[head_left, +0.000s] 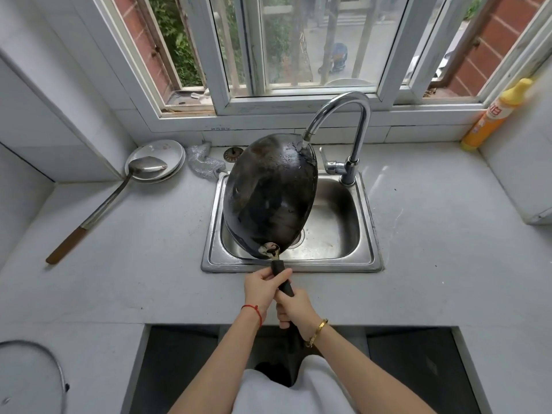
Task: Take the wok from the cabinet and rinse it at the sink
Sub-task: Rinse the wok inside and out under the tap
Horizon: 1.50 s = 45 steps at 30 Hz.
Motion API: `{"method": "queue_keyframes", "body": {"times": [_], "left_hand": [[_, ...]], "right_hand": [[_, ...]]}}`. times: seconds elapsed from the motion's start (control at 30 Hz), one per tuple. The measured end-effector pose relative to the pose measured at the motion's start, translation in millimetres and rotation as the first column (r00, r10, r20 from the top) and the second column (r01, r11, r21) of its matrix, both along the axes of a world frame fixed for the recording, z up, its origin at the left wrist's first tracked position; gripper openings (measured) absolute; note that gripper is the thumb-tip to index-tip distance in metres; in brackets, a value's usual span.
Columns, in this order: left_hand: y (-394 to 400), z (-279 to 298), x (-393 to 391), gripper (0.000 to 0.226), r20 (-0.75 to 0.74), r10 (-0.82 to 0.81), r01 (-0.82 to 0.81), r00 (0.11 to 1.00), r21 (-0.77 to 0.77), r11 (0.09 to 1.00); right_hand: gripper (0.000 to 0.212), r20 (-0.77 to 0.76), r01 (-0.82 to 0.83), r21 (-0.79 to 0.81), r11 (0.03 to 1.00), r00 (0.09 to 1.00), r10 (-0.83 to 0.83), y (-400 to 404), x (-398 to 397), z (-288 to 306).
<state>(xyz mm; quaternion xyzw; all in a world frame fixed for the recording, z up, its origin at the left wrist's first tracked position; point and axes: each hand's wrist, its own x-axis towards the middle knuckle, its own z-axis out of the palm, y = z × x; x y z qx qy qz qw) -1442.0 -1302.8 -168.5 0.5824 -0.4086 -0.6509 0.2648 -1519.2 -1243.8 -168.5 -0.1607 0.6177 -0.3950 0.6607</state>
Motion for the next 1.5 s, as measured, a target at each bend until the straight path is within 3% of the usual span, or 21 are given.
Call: {"method": "queue_keyframes", "body": {"times": [0.53, 1.1, 1.5], "left_hand": [[-4, -3, -21, 0.027, 0.160, -0.157, 0.172, 0.975, -0.084, 0.981], [-18, 12, -42, 0.025, 0.226, -0.210, 0.248, 0.951, -0.156, 0.956], [-29, 16, -43, 0.020, 0.231, -0.201, 0.239, 0.952, -0.148, 0.960]], "right_hand": [[0.038, 0.111, -0.022, 0.035, 0.999, 0.994, 0.018, 3, -33, -10], [0.041, 0.211, 0.092, 0.016, 0.996, 0.973, -0.093, -10, -46, -12], [0.043, 0.203, 0.081, -0.017, 0.997, 0.976, -0.076, -20, -48, -5]]}}
